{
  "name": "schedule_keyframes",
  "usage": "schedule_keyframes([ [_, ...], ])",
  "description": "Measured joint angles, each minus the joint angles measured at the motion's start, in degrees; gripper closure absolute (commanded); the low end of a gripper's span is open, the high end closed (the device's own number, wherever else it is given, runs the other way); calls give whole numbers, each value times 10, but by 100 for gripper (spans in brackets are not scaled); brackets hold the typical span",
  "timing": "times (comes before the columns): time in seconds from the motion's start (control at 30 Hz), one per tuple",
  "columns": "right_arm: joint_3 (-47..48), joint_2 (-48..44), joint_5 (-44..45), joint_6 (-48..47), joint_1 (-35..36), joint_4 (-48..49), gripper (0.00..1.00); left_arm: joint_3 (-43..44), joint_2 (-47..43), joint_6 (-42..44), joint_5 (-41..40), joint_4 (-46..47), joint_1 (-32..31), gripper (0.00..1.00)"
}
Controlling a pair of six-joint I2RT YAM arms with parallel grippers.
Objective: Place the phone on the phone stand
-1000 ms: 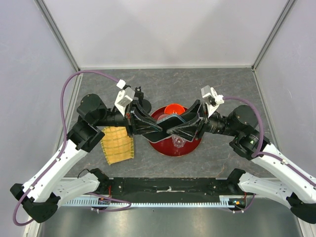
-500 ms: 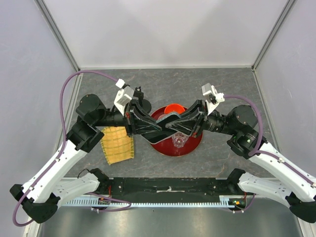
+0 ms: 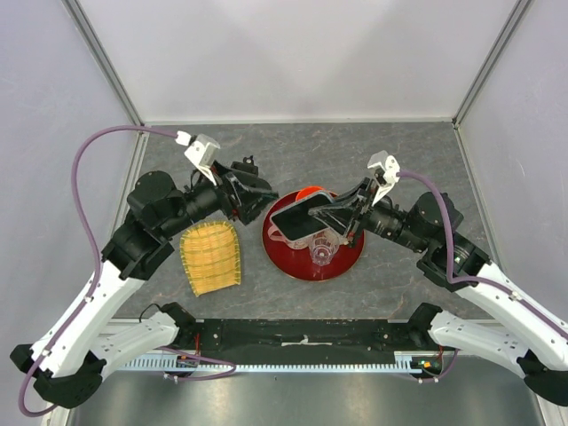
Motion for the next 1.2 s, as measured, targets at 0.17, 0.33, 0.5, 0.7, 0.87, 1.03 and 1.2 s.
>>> schedule_keyframes([
  [0.17, 0, -21, 110, -40, 0, -75, 100, 28, 21, 1, -235, -106, 36, 17],
  [0.33, 0, -25, 156, -69, -1, -120, 100, 63, 130, 15, -283, -161, 150, 37],
  [0.5, 0, -37, 162, -85, -1, -132, 100, 61, 249, 42, -226, -168, 261, 39],
  [0.7, 0, -43, 156, -95, -1, -133, 100, 50, 270, 95, -157, -159, 264, 58],
  [0.87, 0, -33, 148, -108, -1, -132, 100, 31, 271, 129, -140, -117, 262, 60],
  [1.03, 2, -2, 134, -120, -1, -126, 100, 22, 295, 153, -139, -85, 262, 61],
  [1.2, 44, 74, 129, -136, -1, -128, 100, 10, 326, 175, -137, -58, 262, 61],
])
